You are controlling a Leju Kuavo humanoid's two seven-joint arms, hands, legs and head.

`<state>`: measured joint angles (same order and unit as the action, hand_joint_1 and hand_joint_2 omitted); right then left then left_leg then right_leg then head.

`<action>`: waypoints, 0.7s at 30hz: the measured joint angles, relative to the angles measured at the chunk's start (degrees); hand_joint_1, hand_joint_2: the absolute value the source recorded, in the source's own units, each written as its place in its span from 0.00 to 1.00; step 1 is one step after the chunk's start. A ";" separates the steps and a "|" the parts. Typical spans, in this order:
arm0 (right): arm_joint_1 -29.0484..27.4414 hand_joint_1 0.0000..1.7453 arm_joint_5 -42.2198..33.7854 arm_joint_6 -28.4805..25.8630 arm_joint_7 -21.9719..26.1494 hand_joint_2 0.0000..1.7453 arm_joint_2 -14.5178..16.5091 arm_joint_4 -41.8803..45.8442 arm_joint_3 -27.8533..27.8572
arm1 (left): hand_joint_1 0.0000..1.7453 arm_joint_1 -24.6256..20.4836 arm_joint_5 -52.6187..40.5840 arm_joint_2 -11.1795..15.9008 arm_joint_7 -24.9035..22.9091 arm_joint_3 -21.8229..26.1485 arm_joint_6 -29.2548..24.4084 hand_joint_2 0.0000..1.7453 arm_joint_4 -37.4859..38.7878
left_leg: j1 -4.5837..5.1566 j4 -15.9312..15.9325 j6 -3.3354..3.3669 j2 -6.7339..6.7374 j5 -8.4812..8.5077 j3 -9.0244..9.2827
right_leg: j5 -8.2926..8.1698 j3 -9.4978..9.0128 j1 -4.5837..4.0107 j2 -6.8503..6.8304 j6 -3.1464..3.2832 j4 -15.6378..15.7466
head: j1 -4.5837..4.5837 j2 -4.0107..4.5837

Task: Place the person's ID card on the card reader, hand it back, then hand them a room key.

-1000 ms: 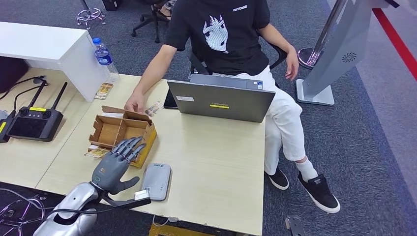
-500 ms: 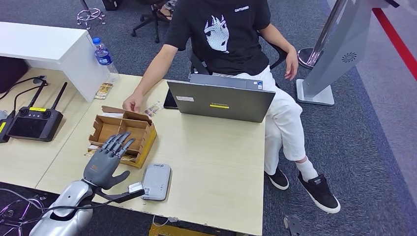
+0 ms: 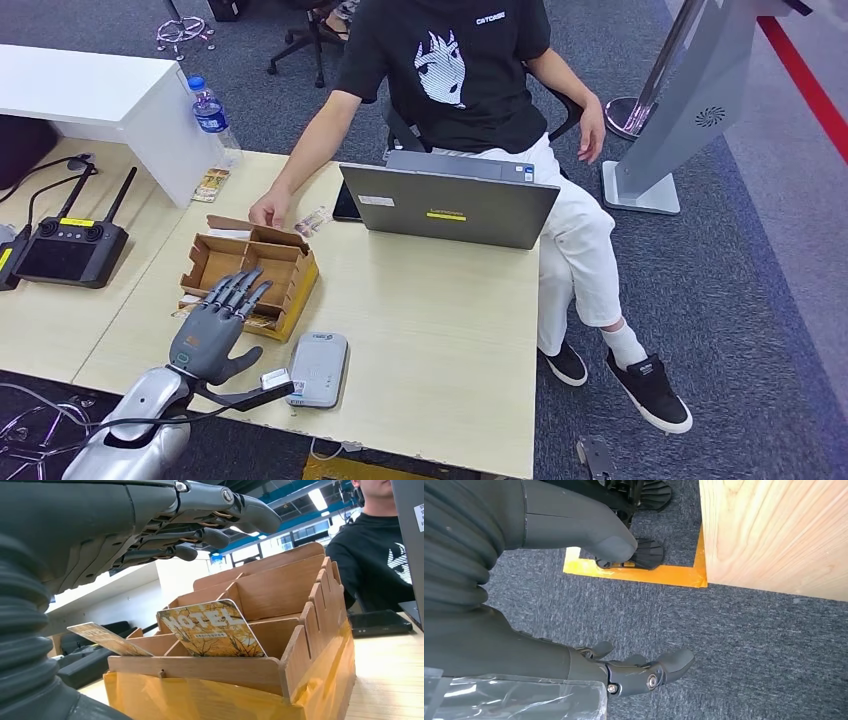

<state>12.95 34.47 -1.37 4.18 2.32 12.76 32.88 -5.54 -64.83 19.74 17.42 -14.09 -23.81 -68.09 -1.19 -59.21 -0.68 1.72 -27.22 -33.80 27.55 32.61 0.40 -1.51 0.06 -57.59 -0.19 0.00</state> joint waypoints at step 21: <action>0.12 0.00 1.54 -0.90 -0.48 1.00 0.00 0.00 0.16 | 0.97 0.38 0.89 -0.05 0.47 0.18 0.46 1.00 0.02 | 0.00 0.00 0.00 0.00 0.00 -0.01 | 0.00 0.00 0.00 0.00 0.00 0.00 | -0.01 0.00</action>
<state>13.07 36.01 -2.27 3.70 2.32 12.76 33.04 -5.16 -63.94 19.69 17.89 -13.91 -23.35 -68.07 -1.19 -59.20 -0.68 1.71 -27.22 -33.80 27.55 32.61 0.40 -1.51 0.06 -57.59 -0.20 0.00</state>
